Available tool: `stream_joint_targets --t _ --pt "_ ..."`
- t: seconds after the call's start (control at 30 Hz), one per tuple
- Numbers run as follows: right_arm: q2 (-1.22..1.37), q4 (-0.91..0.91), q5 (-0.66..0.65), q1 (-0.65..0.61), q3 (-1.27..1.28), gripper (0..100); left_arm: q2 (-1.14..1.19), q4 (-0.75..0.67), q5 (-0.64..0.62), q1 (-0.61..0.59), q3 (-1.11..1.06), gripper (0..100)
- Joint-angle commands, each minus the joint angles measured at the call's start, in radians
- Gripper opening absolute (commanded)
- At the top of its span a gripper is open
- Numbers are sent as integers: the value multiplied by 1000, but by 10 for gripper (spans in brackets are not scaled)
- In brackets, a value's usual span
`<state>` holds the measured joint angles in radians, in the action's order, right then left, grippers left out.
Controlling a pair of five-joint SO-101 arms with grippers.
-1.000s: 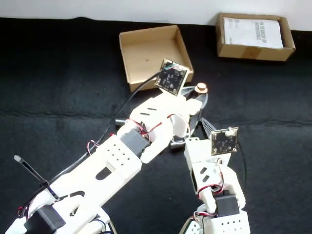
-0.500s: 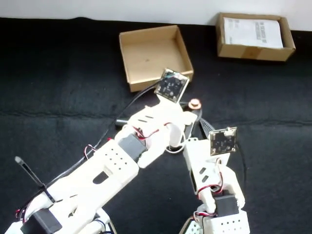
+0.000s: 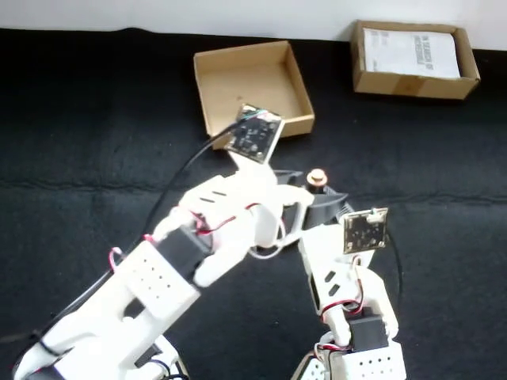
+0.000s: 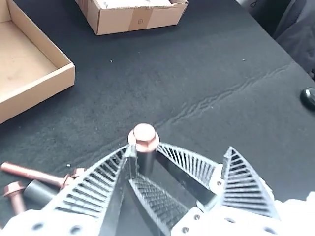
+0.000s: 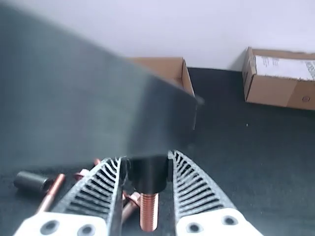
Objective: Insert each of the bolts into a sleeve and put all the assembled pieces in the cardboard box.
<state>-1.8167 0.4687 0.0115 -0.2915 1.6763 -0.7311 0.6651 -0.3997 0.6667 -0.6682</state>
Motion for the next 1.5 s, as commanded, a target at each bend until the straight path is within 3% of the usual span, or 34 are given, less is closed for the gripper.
stream_joint_targets --t 0.0,0.17,0.43,0.77,0.93,1.27,1.47 --pt "-16 -35 9 -2 130 6 -102 89 0 -16 54 277" --pt "-16 -35 9 -2 125 6 -252 186 -2 -77 44 277" --pt "-16 -35 9 -2 76 6 -446 250 2 -354 44 274" --pt "-15 -33 9 -2 -94 6 -584 247 2 -619 -101 50" --pt "4 -35 9 -2 -188 6 -644 232 2 -700 -248 17" --pt "458 -117 9 -2 -524 6 -805 -6 2 -837 -625 14" --pt "760 -220 9 -2 -723 6 -964 -20 2 -837 -783 14"
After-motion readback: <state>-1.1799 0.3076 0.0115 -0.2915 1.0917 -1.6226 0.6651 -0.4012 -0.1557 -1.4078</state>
